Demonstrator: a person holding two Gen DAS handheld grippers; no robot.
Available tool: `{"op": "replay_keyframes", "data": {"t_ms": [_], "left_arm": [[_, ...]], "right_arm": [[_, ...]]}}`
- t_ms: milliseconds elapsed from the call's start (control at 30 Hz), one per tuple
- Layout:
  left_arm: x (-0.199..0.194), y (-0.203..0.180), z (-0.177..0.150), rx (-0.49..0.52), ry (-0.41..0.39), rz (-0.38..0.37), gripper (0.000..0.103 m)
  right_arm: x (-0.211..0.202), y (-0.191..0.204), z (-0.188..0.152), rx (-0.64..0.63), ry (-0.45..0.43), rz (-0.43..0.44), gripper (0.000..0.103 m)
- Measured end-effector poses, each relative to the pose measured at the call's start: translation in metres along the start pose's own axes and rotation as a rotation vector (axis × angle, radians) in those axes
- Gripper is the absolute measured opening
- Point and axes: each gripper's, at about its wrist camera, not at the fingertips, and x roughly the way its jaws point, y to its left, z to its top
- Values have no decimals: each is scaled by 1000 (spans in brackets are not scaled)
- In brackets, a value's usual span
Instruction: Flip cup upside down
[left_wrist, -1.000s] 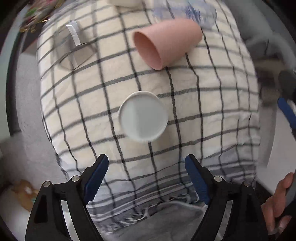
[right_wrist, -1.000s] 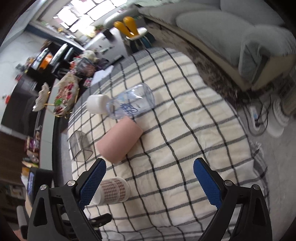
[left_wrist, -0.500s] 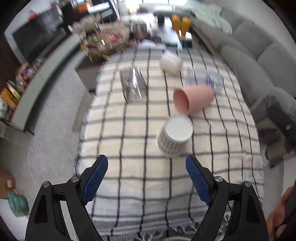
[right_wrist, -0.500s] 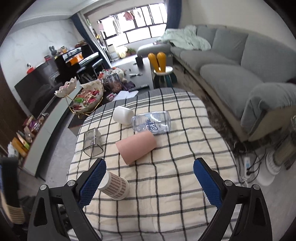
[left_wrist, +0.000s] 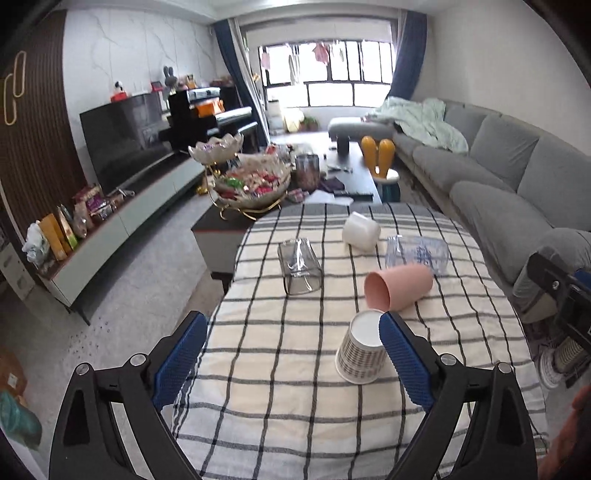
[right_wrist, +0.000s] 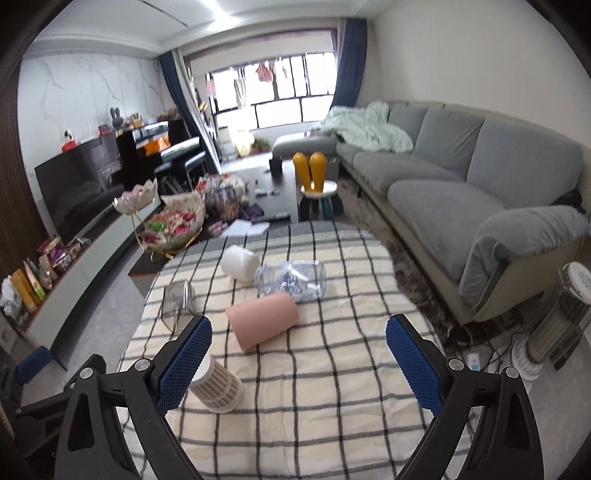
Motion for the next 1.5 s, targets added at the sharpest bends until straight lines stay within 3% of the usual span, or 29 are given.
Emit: {"op": "replay_keyframes", "data": {"t_ms": [400,1500], "left_arm": [[-18,8,-12,-19,-114,58,101],[-22,9,-13,-26,-103,40,101]], "right_arm": [[-14,2,-6,-25,-31,-63,96],[-18,5,-7,-25,-28,-64,96]]}}
